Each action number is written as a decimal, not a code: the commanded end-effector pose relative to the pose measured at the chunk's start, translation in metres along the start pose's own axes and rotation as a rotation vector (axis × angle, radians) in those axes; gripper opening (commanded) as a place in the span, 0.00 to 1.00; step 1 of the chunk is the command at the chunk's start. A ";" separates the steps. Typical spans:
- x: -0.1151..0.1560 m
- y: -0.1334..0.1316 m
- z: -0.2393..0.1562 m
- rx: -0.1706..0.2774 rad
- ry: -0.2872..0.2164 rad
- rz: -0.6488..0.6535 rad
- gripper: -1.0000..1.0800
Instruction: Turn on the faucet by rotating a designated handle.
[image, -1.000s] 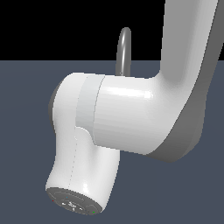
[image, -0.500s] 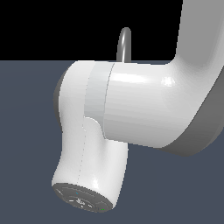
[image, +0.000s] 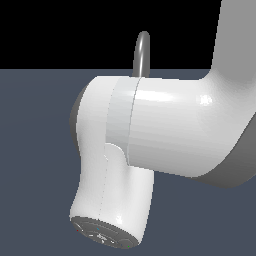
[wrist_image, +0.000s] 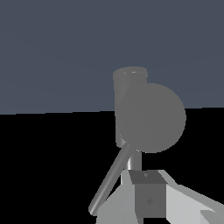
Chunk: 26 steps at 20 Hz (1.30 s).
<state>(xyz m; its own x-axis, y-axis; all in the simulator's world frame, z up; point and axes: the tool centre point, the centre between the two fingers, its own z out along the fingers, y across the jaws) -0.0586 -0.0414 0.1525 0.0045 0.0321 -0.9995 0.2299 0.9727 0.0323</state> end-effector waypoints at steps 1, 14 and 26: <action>0.004 -0.029 0.002 -0.024 0.004 -0.026 0.00; 0.019 -0.038 0.001 0.025 -0.006 -0.010 0.00; 0.046 -0.055 0.003 -0.019 -0.003 -0.027 0.00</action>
<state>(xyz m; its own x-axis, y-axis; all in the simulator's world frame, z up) -0.0726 -0.1087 0.1204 0.0342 0.0072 -0.9994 0.3289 0.9442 0.0180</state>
